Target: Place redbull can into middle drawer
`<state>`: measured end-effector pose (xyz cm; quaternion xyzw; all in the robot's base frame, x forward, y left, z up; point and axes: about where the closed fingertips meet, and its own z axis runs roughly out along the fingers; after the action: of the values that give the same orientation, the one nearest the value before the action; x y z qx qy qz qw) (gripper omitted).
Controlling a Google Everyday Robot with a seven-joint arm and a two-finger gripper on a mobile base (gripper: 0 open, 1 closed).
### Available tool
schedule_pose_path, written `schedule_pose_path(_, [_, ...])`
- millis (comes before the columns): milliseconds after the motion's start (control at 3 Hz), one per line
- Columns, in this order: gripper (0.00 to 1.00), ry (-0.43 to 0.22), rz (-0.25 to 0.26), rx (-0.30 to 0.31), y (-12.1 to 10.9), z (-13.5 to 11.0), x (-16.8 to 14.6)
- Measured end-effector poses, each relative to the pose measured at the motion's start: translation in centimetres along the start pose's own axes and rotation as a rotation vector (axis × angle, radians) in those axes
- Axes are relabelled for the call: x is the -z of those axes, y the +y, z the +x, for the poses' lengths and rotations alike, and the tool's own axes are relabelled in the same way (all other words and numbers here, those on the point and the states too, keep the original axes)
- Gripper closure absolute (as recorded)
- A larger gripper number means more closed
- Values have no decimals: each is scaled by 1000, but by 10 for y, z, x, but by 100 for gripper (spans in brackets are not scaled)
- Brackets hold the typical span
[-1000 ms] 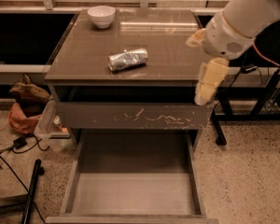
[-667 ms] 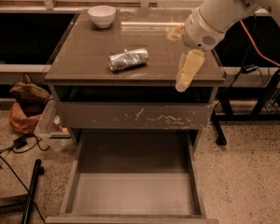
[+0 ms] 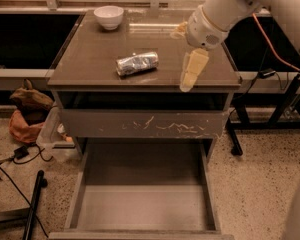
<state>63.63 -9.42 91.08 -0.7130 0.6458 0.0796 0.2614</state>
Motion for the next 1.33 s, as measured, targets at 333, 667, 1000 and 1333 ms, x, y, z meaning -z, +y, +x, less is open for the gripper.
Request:
schedule_pose_path(333, [0,-15,-2,54,-39,-8,-25])
schedule_pose_path(667, [0,-28,-8,75,-71,-9,-48])
schedule_pose_path(1000, [0,-44,-24,58,-92,2,-75])
schedule_pose_path(1333, [0,-56,-55,41,-103,8,-105])
